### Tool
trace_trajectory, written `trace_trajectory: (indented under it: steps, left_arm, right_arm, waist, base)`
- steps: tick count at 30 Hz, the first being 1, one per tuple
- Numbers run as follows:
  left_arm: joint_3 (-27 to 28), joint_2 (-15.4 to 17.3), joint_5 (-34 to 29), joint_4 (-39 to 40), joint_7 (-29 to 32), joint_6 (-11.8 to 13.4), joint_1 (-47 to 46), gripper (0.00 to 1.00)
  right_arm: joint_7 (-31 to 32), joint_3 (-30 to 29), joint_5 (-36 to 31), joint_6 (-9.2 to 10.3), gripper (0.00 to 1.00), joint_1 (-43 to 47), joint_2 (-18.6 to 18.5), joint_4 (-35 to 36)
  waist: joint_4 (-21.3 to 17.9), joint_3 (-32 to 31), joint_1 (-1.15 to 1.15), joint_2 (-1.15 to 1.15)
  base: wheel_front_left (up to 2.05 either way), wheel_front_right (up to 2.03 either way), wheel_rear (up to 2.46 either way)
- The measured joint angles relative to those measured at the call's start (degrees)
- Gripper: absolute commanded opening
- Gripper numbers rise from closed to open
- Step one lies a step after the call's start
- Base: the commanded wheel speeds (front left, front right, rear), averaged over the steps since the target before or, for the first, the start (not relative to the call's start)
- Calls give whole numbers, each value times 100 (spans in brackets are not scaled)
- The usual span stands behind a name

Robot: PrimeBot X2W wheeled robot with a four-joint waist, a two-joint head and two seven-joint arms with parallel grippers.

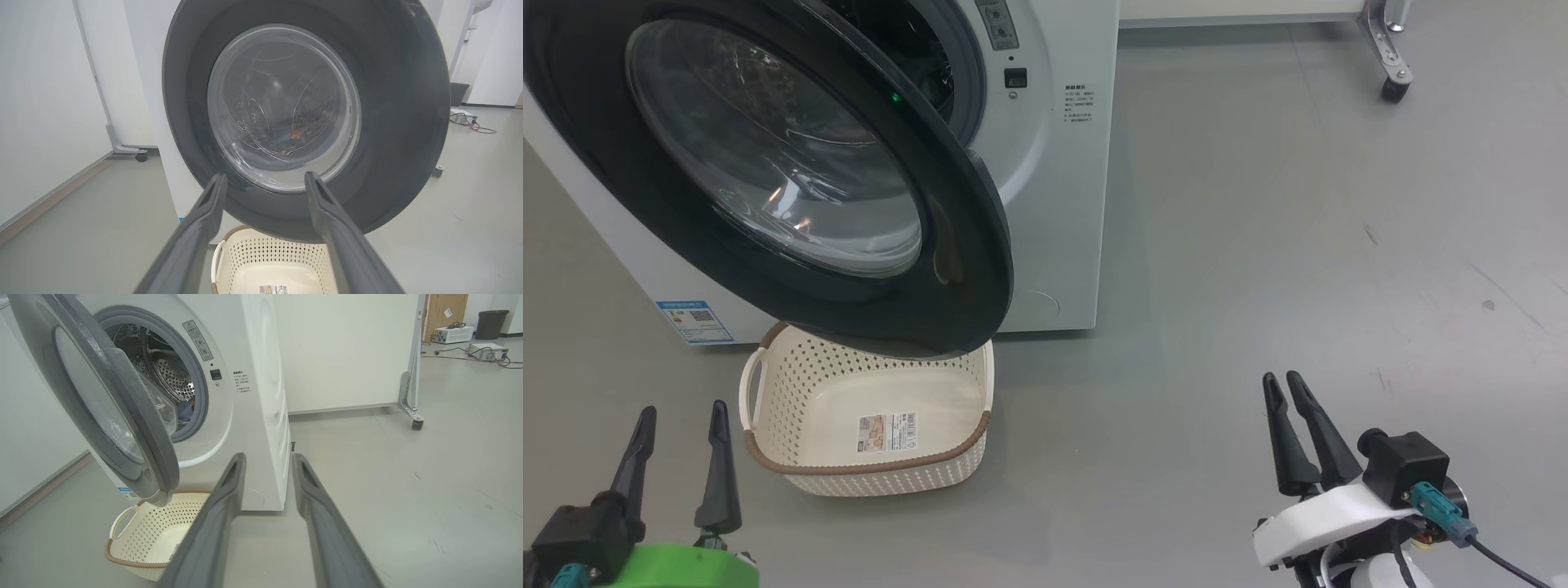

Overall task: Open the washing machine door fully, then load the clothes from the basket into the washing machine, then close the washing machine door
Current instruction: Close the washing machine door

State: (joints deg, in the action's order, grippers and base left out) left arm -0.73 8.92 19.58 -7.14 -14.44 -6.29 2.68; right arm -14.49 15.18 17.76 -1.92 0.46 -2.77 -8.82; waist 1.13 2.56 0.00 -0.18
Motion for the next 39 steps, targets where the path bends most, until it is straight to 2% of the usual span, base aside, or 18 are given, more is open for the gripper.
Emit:
trace_trajectory:
  steps: [9,14,21,27,31,39]
  left_arm:
    - [36,-46,-36,5,0,-31,2,100]
    - [48,-51,-37,20,0,-47,2,100]
    - [53,-81,-43,48,0,-51,2,100]
    - [-8,-120,-43,47,0,-58,-12,100]
    - [-126,-168,-53,37,0,-76,-43,100]
    - [-355,-293,-71,18,0,-82,-302,100]
  right_arm:
    - [0,-70,45,0,0,-1,4,193]
    - [0,-200,92,-9,0,-121,7,743]
    - [-1,-156,79,-226,0,-587,1,1692]
    - [-7,379,-11,-452,0,-875,-10,2201]
    - [-7,812,-100,-485,0,-994,-21,2284]
    - [100,1629,-124,-509,0,-1062,-277,2030]
  waist:
    - [14,23,0,0]
    - [13,45,0,0]
    - [5,84,0,0]
    - [78,160,0,0]
    - [183,207,0,0]
    - [507,299,0,0]
  base:
    - [0,0,0]
    - [0,0,0]
    - [0,0,0]
    - [0,0,0]
    - [0,0,0]
    - [0,0,0]
